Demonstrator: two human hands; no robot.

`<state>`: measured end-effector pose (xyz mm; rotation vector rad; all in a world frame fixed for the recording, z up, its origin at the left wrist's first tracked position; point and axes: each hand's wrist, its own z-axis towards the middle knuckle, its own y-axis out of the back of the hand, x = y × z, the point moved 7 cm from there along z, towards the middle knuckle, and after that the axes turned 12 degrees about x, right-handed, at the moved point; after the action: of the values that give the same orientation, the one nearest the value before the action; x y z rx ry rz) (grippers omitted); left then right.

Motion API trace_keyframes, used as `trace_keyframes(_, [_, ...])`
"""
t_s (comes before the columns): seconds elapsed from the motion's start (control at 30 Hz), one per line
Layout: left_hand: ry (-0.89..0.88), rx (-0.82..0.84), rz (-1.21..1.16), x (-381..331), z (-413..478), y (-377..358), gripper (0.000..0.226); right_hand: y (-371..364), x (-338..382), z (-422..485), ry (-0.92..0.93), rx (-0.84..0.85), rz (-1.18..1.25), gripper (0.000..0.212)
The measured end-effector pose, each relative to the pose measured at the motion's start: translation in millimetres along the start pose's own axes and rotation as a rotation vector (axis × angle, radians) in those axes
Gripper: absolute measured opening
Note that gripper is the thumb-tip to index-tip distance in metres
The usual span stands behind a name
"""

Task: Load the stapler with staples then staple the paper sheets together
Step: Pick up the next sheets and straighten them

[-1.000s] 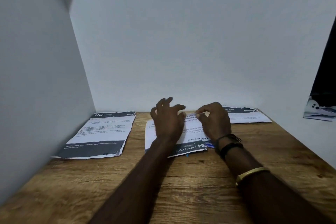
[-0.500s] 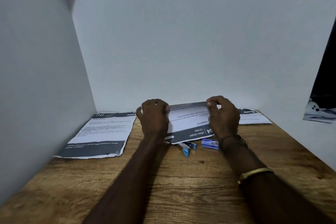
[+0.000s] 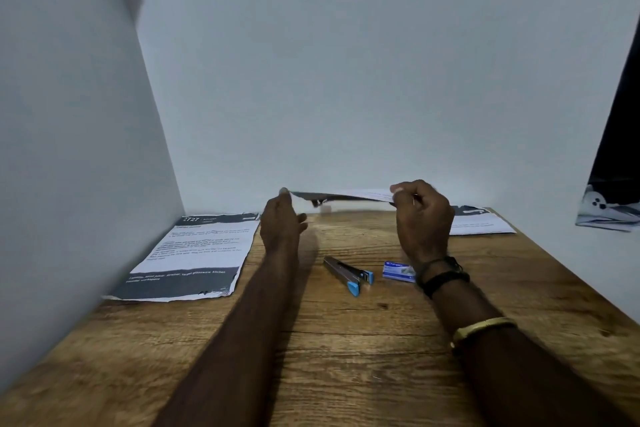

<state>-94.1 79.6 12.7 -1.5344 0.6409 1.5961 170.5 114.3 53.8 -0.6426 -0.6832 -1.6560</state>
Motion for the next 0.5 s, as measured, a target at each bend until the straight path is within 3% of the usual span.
trace_keyframes(0.07, [0.213,0.142,-0.375,15.0,-1.1,-8.9,0.048,2.0,-5.7,0.6,-0.027,0.007,0.009,0.030])
trace_keyframes(0.13, [0.259,0.210,-0.450,20.3,-5.1,-11.8,0.043,2.4,-10.7,0.2,-0.069,0.025,0.007,0.037])
trace_keyframes(0.17, [0.230,0.218,-0.405,20.8,-5.6,-10.0,0.036,2.3,-13.4,0.1,-0.095,0.034,0.008,0.040])
trace_keyframes(0.27, [0.145,0.236,-0.181,22.3,-3.6,-6.8,0.044,-3.3,-23.4,0.3,-0.181,0.128,-0.048,0.046])
trace_keyframes(0.5, [0.139,0.203,-0.010,34.1,0.4,-8.4,0.048,-28.4,-26.6,-9.7,-0.335,0.549,-0.640,0.024])
